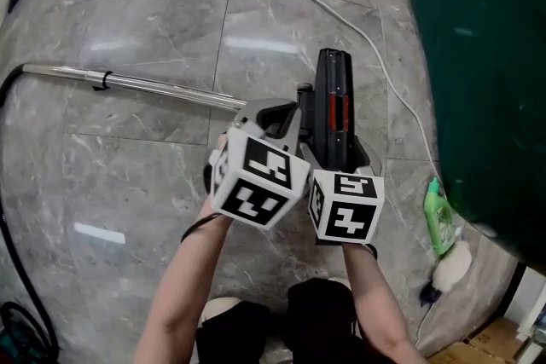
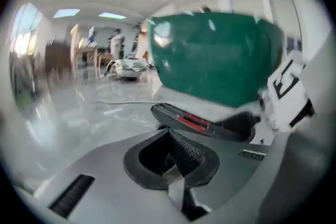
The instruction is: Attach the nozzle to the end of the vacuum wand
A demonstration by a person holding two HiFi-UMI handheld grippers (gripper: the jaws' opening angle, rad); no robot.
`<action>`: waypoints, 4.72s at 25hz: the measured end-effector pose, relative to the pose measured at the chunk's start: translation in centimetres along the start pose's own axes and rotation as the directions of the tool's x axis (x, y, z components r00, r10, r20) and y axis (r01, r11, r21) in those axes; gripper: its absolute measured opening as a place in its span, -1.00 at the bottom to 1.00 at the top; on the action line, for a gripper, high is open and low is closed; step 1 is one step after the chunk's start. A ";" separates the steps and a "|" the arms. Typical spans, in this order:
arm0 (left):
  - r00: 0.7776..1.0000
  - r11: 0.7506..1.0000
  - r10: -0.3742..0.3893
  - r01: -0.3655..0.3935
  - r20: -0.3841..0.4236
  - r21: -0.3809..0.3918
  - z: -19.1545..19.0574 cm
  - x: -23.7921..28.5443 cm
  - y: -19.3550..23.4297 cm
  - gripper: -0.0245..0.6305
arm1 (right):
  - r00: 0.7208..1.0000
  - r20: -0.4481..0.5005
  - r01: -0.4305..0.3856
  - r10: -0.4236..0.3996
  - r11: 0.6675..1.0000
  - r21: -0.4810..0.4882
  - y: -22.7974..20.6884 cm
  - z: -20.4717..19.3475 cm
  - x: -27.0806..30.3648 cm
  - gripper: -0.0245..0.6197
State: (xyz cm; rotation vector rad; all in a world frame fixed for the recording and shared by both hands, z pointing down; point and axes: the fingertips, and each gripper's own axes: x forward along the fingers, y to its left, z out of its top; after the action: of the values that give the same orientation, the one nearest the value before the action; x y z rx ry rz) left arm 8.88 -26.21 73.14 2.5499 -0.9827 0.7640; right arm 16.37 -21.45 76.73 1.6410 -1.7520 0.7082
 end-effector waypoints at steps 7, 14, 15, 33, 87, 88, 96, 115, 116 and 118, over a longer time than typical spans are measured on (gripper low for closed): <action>0.979 0.951 0.170 -0.134 -0.108 0.280 -3.4 -1.8 3.3 -0.92 | 1.000 0.010 -0.023 0.023 0.999 -0.026 0.7 0.5 0.9 0.32; 0.888 0.769 0.368 -0.123 -0.276 0.627 -9.4 -6.1 14.8 -0.41 | 0.999 0.006 -0.035 0.036 0.999 -0.036 0.7 0.5 1.2 0.32; 0.870 0.741 0.364 -0.055 -0.332 0.669 -10.7 -6.5 15.8 -0.30 | 0.999 0.004 -0.036 0.036 0.999 -0.040 0.7 0.5 1.2 0.32; 0.793 0.606 0.406 0.138 -0.455 0.783 -12.6 -5.4 18.8 -0.50 | 0.999 -0.009 -0.049 0.049 0.999 -0.016 0.4 0.4 1.3 0.32; 0.937 0.975 0.214 -0.186 0.275 -0.124 -0.8 -17.6 2.1 -0.90 | 0.782 0.385 -0.516 0.490 0.856 -0.041 6.5 3.4 -9.7 -0.88; 0.939 0.974 0.221 -0.198 0.264 -0.111 0.0 -18.4 2.5 -0.90 | 0.789 0.384 -0.521 0.480 0.853 0.004 6.4 4.1 -9.9 -0.88; 0.959 0.977 0.185 -0.154 0.215 -0.150 9.7 -26.3 -0.1 -0.90 | 0.828 0.325 -0.496 0.457 0.867 0.043 7.5 12.0 -20.0 -0.88; 0.959 0.944 0.243 -0.200 0.143 -0.262 32.7 -46.8 -6.1 -0.90 | 0.847 0.311 -0.466 0.431 0.884 0.043 5.7 32.7 -46.1 -0.88; 0.956 0.941 0.255 -0.210 0.146 -0.266 33.9 -47.9 -6.4 -0.90 | 0.848 0.317 -0.463 0.425 0.885 0.053 5.3 33.8 -47.4 -0.88; 0.948 0.932 0.281 -0.233 0.148 -0.276 35.9 -50.0 -7.0 -0.90 | 0.847 0.325 -0.460 0.420 0.886 0.052 4.9 35.8 -49.8 -0.88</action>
State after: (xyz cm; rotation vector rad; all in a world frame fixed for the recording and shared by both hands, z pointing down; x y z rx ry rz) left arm -4.26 -11.00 14.48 2.3241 -1.4003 0.4311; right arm 9.93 -15.00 15.84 1.4981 -2.4024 0.8180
